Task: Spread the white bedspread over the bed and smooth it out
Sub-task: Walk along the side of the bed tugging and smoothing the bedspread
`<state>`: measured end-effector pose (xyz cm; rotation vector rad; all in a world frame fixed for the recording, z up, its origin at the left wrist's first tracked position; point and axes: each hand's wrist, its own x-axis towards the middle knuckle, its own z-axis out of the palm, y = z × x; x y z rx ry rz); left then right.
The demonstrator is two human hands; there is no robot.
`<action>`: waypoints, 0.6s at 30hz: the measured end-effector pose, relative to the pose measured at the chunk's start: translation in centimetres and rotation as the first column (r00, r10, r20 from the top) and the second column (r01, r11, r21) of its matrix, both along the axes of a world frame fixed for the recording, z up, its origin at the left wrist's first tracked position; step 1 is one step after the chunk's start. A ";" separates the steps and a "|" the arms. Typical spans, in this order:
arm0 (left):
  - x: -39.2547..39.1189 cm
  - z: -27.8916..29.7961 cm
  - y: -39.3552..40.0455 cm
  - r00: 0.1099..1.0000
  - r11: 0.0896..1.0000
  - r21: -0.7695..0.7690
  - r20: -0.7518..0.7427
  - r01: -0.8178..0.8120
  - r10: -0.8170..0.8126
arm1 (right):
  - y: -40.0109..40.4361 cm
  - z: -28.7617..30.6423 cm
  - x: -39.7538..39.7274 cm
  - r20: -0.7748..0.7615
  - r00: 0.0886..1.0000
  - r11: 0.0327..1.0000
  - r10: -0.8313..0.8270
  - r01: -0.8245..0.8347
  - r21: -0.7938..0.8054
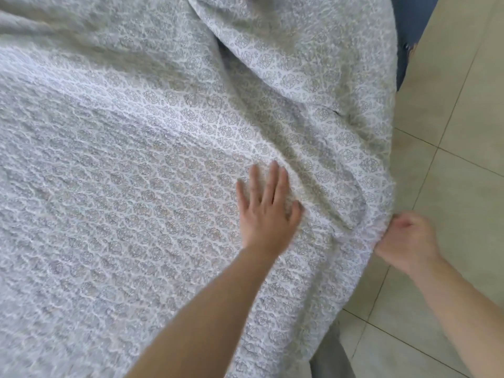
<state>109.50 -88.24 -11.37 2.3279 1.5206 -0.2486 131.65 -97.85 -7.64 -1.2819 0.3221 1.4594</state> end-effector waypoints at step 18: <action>1.7 0.0 -1.1 0.986 0.991 0.075 -0.117 -0.109 0.117 | 9.9 -0.7 5.5 0.433 0.614 0.750 0.660 -0.564 -0.345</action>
